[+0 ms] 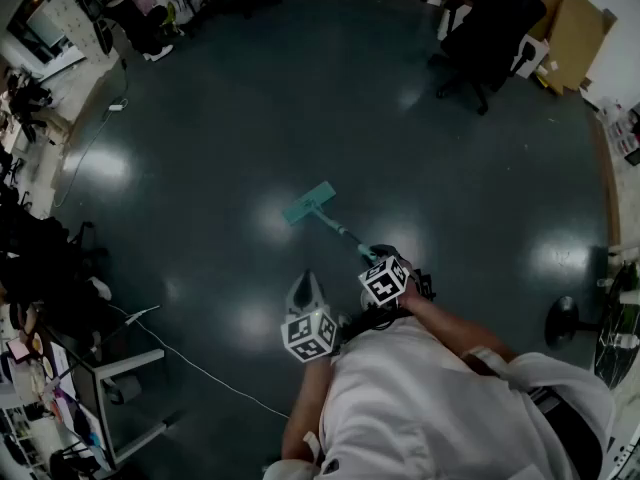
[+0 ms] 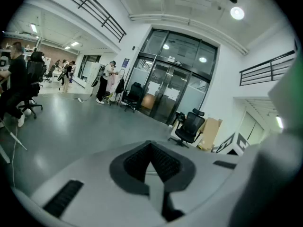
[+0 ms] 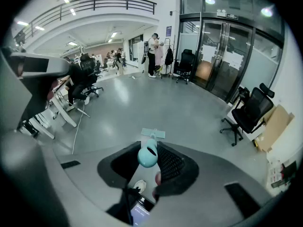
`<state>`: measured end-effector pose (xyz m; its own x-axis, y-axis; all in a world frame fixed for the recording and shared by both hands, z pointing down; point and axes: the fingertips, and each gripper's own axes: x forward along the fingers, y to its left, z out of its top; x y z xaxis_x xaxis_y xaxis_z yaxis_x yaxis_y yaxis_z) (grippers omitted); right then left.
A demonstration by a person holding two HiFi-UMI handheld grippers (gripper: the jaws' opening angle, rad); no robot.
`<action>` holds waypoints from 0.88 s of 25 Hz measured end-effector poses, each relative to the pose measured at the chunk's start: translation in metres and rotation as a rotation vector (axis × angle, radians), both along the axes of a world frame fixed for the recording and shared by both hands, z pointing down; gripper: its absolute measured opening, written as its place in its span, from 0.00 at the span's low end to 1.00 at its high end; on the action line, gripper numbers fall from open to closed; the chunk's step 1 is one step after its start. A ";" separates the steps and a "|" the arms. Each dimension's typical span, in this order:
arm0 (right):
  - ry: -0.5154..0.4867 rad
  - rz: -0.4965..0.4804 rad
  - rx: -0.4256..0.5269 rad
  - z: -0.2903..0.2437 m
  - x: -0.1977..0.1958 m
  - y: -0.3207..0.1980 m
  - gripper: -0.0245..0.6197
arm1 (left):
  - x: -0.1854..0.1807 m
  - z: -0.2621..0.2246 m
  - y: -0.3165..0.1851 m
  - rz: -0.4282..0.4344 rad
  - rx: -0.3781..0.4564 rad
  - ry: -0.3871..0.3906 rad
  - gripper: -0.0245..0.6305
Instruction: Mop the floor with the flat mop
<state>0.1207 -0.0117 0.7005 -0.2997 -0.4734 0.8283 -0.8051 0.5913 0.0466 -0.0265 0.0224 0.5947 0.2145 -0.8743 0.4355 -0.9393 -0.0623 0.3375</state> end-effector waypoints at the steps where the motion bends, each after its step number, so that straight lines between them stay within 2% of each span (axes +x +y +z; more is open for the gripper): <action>1: -0.001 -0.002 -0.005 0.000 0.003 0.000 0.21 | 0.003 0.000 0.000 -0.007 -0.005 0.001 0.04; 8: 0.007 -0.015 -0.024 0.004 0.019 0.009 0.21 | 0.016 -0.006 0.002 -0.026 -0.005 -0.003 0.04; 18: 0.008 0.017 -0.028 0.012 0.018 0.022 0.21 | -0.016 -0.006 -0.014 -0.021 0.001 0.003 0.04; 22: 0.005 0.032 -0.025 0.017 -0.005 -0.008 0.21 | -0.037 -0.004 -0.025 -0.027 -0.015 0.009 0.04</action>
<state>0.1153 -0.0198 0.7176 -0.2810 -0.4620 0.8411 -0.8233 0.5664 0.0360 -0.0639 -0.0030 0.5904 0.1949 -0.8732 0.4466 -0.9373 -0.0318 0.3469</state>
